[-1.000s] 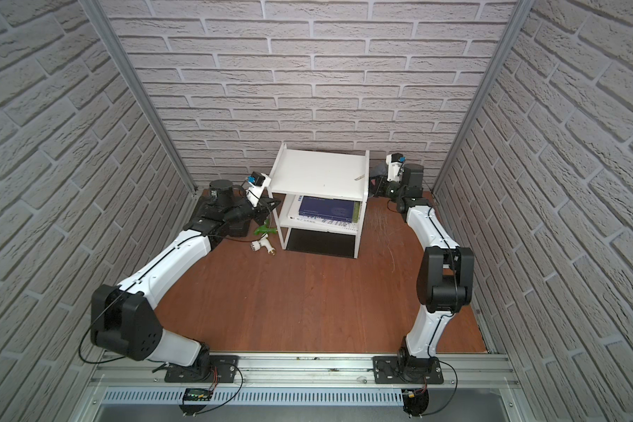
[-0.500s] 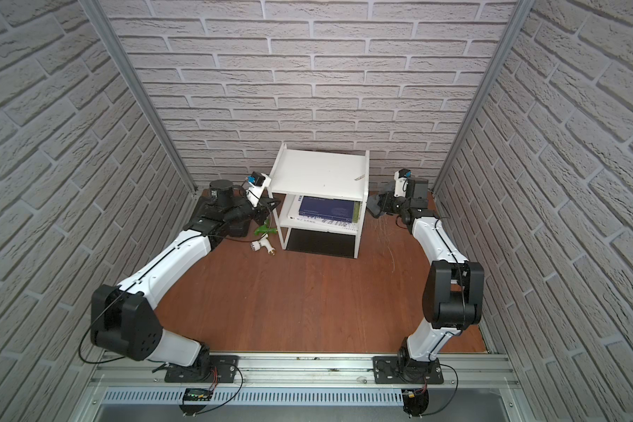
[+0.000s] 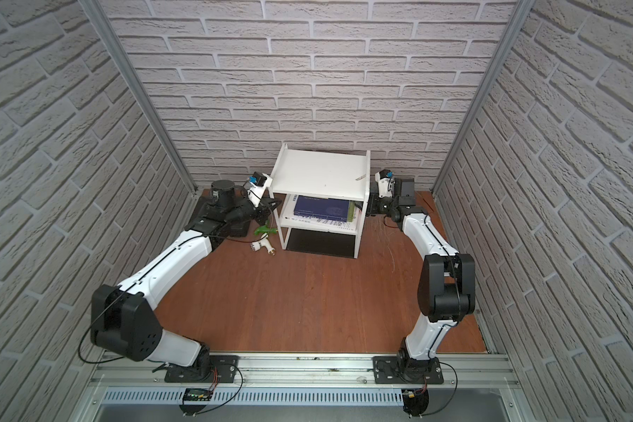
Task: Wipe the bookshelf clean with a cloth
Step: Wipe the dust from the shelf.
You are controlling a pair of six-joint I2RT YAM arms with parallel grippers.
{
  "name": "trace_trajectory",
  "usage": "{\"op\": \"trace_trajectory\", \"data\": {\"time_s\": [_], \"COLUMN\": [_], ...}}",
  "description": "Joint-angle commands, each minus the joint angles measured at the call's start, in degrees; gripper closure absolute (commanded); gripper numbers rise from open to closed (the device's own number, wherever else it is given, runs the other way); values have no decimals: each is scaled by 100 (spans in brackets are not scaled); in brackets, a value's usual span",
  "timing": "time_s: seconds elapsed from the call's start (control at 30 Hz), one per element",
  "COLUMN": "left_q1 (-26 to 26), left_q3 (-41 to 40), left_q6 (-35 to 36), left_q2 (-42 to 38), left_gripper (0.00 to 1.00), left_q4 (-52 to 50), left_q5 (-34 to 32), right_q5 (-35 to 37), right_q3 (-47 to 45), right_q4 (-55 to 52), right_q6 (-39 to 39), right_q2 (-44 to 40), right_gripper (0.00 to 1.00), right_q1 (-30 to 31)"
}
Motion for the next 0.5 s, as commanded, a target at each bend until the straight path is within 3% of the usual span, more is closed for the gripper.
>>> {"op": "trace_trajectory", "data": {"time_s": [0.0, 0.1, 0.27, 0.47], "left_q1": [76, 96, 91, 91], "left_q3": [-69, -45, -9, -2], "left_q6": [-99, -99, -105, -107], "left_q2": [249, 261, 282, 256], "left_gripper": [100, 100, 100, 100], "left_q4": [-551, -591, -606, -658], "left_q5": [-863, -950, -928, -924], "right_q5": [858, 1650, 690, 431], "right_q3": [194, 245, 775, 1547], "right_q4": [-254, -240, 437, -336], "right_q6": [-223, -340, -7, -151], "right_q2": [-105, -340, -191, 785], "right_gripper": [97, 97, 98, 97], "right_q1": [97, 104, 105, 98]}}
